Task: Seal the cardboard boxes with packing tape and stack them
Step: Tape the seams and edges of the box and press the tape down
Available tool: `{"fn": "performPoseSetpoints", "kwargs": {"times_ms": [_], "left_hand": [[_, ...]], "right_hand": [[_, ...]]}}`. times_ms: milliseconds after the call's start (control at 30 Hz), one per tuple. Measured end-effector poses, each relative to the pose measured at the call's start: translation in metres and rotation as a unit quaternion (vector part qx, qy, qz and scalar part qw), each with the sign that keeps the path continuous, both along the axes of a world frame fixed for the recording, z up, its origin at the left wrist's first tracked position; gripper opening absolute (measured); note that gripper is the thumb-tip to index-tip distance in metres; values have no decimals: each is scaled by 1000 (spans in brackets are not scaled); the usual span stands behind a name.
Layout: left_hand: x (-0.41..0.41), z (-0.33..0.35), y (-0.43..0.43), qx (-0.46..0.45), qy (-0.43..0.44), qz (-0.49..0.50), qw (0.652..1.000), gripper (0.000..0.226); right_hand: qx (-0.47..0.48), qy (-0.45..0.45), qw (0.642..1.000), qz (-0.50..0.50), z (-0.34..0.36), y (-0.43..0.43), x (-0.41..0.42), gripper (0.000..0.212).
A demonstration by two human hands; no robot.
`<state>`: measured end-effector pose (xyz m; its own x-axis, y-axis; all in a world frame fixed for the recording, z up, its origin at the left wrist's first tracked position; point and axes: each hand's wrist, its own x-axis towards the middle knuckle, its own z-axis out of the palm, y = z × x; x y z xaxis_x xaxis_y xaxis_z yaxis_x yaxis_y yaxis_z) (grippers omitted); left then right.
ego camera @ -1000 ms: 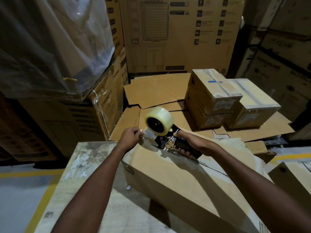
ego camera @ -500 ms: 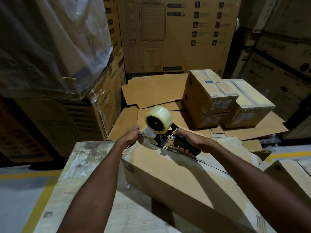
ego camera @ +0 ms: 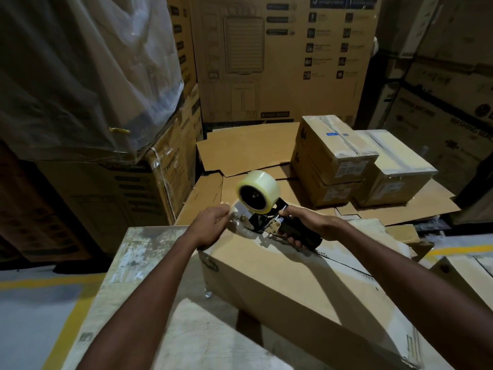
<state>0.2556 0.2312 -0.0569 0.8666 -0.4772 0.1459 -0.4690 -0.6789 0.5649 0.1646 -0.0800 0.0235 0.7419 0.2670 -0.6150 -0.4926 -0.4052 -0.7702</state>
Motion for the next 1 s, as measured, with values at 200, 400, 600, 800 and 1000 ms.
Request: {"fn": "performPoseSetpoints", "kwargs": {"times_ms": [200, 400, 600, 800, 1000], "left_hand": [[-10, -7, -1, 191, -47, -77, 977, 56], [-17, -2, -2, 205, -42, -57, 976, 56], [-24, 6, -8, 236, -42, -34, 970, 54], [-23, 3, -10, 239, -25, -7, 971, 52], [-23, 1, -10, 249, -26, -5, 968, 51]], "right_hand": [[11, 9, 1000, 22, -1, -2, -3, 76], [30, 17, 999, -16, -8, 1, -11, 67], [0, -25, 999, -35, -12, 8, -14, 61], [6, -64, 997, -39, -13, 11, -19, 55], [19, -77, 997, -27, -15, -8, -33, 57]]}}
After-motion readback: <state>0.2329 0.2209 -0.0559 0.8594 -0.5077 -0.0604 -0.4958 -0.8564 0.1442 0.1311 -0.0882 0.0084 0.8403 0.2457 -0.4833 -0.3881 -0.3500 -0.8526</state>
